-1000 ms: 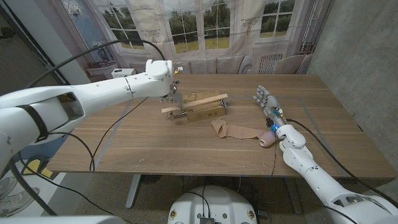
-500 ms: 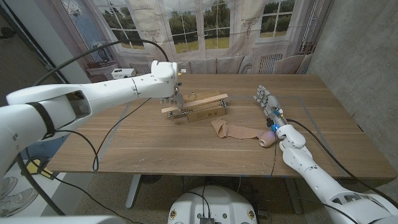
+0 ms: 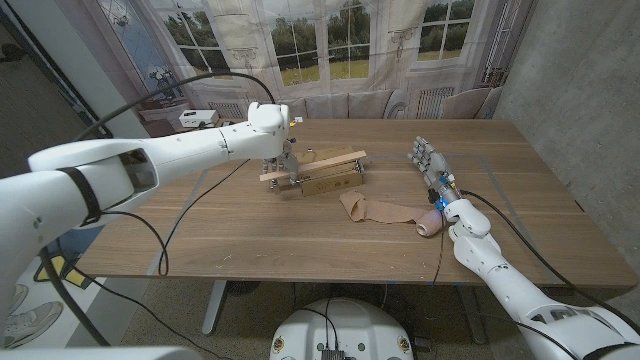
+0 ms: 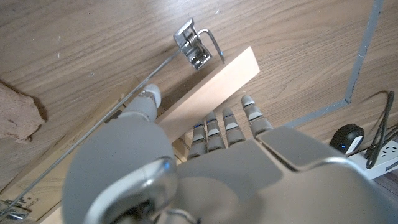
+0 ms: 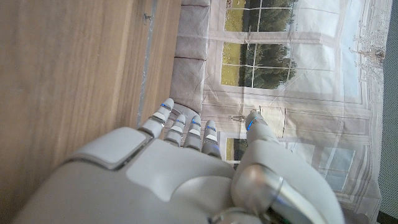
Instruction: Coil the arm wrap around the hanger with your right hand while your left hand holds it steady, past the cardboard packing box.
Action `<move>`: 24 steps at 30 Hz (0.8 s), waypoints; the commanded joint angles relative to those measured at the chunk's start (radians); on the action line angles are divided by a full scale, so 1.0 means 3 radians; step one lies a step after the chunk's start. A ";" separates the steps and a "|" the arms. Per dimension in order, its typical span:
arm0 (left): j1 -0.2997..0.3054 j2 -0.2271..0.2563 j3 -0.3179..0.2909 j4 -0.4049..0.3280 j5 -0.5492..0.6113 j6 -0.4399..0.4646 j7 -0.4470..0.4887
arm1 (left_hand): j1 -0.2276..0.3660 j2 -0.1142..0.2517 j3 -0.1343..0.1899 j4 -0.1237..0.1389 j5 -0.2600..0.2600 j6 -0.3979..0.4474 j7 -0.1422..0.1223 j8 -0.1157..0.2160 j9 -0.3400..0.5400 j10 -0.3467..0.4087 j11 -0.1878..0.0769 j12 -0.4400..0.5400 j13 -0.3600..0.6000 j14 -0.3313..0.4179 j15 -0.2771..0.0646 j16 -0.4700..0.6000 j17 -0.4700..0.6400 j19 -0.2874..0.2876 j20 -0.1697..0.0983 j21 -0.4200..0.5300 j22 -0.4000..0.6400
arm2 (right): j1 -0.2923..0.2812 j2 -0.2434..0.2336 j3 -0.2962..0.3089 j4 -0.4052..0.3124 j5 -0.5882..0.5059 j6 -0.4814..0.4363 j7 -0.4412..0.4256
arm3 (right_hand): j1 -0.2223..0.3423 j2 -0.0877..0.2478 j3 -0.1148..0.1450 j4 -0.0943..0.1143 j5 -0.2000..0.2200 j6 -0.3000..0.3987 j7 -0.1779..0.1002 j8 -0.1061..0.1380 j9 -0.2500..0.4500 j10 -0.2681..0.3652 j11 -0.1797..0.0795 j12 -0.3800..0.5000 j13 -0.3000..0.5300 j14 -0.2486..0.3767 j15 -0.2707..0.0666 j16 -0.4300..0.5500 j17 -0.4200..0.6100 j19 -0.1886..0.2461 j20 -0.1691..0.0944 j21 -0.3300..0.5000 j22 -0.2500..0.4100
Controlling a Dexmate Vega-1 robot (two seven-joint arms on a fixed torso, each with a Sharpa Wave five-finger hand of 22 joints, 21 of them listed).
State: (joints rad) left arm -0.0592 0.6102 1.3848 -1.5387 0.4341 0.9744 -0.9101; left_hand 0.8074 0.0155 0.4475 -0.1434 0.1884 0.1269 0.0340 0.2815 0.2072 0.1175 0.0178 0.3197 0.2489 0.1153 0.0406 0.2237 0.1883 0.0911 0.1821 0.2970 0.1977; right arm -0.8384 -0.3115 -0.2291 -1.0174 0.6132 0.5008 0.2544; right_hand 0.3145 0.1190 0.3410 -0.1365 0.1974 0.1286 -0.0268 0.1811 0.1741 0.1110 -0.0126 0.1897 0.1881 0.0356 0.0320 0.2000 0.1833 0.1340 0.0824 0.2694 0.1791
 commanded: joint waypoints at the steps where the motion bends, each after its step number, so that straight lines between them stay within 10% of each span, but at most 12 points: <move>1: 0.0066 -0.0050 -0.0112 0.0188 -0.0053 -0.0223 0.0058 | 0.0044 0.0120 0.0008 0.0010 -0.0006 0.0073 -0.0005 0.0021 0.0010 0.0073 -0.0016 0.0039 0.0013 0.0081 -0.0020 0.0047 0.0010 0.0056 0.0019 0.0042 0.0012 | 0.0060 0.0047 0.0014 0.0115 -0.0004 0.0008 0.0023 | -0.0017 -0.0001 -0.0008 -0.0006 -0.0001 0.0017 -0.0001 0.0020 0.0016 0.0042 0.0013 0.0028 0.0019 0.0038 0.0012 0.0023 0.0019 0.0028 0.0011 -0.0019 0.0015; 12: 0.0166 -0.0094 -0.0261 0.0317 -0.0105 -0.0351 0.0162 | 0.0276 0.0501 0.0147 -0.0041 -0.0017 0.0109 0.0027 -0.0009 0.0015 0.0248 -0.0032 0.0085 0.0035 0.0270 -0.0075 0.0084 0.0002 0.0281 -0.0059 0.0130 0.0017 | 0.0072 0.0060 0.0013 0.0125 -0.0036 0.0000 -0.0012 | -0.0019 -0.0001 -0.0010 -0.0006 -0.0002 0.0017 -0.0003 0.0020 0.0016 0.0045 0.0011 0.0027 0.0019 0.0046 0.0020 0.0024 0.0020 0.0031 0.0018 -0.0026 0.0015; 24: 0.0481 -0.0065 -0.0618 0.0301 -0.0228 -0.0521 0.0667 | 0.0761 0.0679 0.0705 0.0091 0.0001 0.0511 0.0037 0.0069 0.0028 0.0763 -0.0115 0.0237 0.0087 0.0820 -0.0234 0.0276 0.0076 0.0905 -0.0091 0.0437 0.0034 | 0.0055 0.0048 0.0001 0.0072 -0.0073 -0.0047 -0.0082 | -0.0023 0.0000 -0.0013 -0.0004 -0.0002 0.0018 -0.0003 0.0020 0.0016 0.0047 0.0010 0.0027 0.0020 0.0050 0.0028 0.0024 0.0021 0.0032 0.0021 -0.0034 0.0016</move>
State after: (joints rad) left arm 0.0170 0.5857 1.2770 -1.4495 0.4003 0.8747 -0.8496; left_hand 1.0096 0.2133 0.6230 -0.1298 0.1844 0.2529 0.0489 0.2935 0.2121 0.3161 -0.0097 0.3786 0.2705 0.3228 -0.0154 0.2911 0.2049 0.3243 0.1604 0.4063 0.2029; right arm -0.8193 -0.2953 -0.2254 -0.9840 0.5995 0.4994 0.2457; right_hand 0.3145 0.1191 0.3410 -0.1365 0.1974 0.1286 -0.0268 0.1811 0.1741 0.1164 -0.0071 0.1897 0.1881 0.0410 0.0373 0.2040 0.1833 0.1394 0.0878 0.2618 0.1791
